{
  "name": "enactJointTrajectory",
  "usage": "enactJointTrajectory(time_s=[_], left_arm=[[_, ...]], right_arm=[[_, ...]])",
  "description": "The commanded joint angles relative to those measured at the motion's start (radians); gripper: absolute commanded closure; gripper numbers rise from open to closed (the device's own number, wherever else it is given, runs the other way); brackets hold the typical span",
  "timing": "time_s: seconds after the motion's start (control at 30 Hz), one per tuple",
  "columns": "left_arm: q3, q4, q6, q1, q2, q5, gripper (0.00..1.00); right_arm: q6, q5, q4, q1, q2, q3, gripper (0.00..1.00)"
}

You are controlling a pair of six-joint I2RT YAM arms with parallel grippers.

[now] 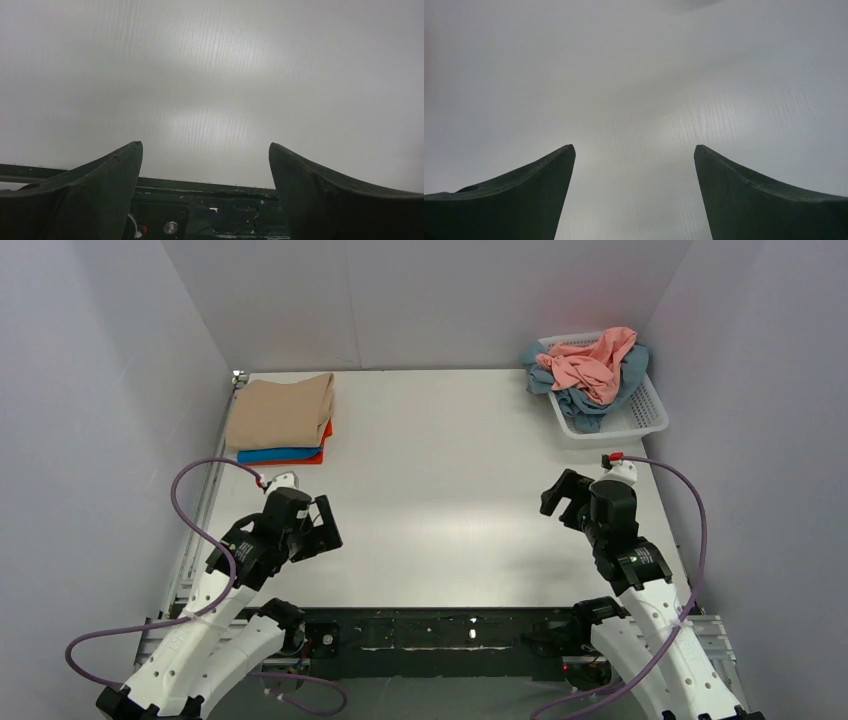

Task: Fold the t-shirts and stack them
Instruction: Grab crumpled tshirt from bin with the right arm

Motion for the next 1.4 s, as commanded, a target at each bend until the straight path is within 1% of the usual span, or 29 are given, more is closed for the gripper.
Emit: enactJointTrajectory(time_s=[0.0,0.1,0.17,0.3,0.37,0.5,0.63,0.8,0.9,0.93,1.0,1.2,1.37], left_arm=[[0.015,-0.030,0.011,-0.003,0.016,-0.017,0.02],[0.010,-0.010,0.014,-0.003,0.033,-0.032,0.02],[0.009,0.008,0.018,-0.003,0.051,-0.044,0.02],[0.039,0.004,0.024,-0.003,0.094,-0.075,0.02],[0.052,0.008,0.027,-0.003,0.115,-0.075,0.02],[0.068,0.016,0.040,-0.002,0.142,-0.102,0.02],[0.064,0.012,0.051,0.000,0.149,-0.133,0.02],[0.042,0.025,0.055,0.000,0.140,-0.136,0.02],[0.031,0.052,0.056,0.001,0.145,-0.120,0.02],[0.030,0.055,0.056,0.001,0.153,-0.111,0.02],[0.033,0.056,0.053,0.001,0.168,-0.096,0.02],[0.040,0.035,0.046,0.001,0.192,-0.083,0.02],[0.026,0.046,0.046,0.001,0.186,-0.086,0.02]], right_arm=[[0.001,-0.010,0.093,-0.002,0.031,0.019,0.03],[0.010,0.015,0.149,-0.002,0.094,0.050,0.02],[0.015,0.036,0.158,-0.002,0.162,0.101,0.03],[0.029,0.084,0.089,-0.023,0.367,0.290,0.02],[0.018,0.050,0.065,-0.070,0.471,0.402,0.02],[-0.017,-0.015,-0.044,-0.187,0.704,0.700,0.02],[-0.057,-0.125,-0.116,-0.308,0.955,0.972,0.03],[-0.135,-0.162,-0.212,-0.369,1.286,1.359,0.08],[-0.152,-0.153,-0.312,-0.384,1.475,1.618,0.08],[-0.157,-0.160,-0.315,-0.390,1.532,1.692,0.08],[-0.160,-0.170,-0.267,-0.398,1.591,1.738,0.09],[-0.170,-0.174,-0.010,-0.403,1.664,1.668,0.09],[-0.169,-0.186,-0.011,-0.407,1.807,1.821,0.15]])
